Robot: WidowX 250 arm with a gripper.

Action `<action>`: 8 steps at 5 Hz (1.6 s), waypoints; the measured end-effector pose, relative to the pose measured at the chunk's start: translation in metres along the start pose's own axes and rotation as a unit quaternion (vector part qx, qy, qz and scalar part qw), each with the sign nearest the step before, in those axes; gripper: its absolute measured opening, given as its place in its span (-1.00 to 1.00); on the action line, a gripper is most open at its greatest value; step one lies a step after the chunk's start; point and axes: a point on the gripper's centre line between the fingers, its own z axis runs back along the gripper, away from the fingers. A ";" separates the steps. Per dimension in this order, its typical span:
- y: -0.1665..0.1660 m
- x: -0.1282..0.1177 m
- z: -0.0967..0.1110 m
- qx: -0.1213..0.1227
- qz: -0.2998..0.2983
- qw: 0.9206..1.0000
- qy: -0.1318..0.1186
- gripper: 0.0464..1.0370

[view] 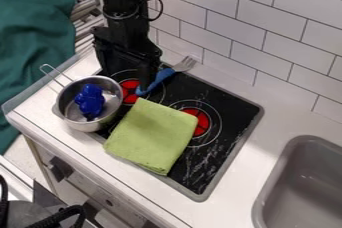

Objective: Move the cloth to the right top of stove

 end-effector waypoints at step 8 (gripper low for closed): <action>-0.031 -0.040 -0.065 -0.022 0.021 0.999 -0.034 0.94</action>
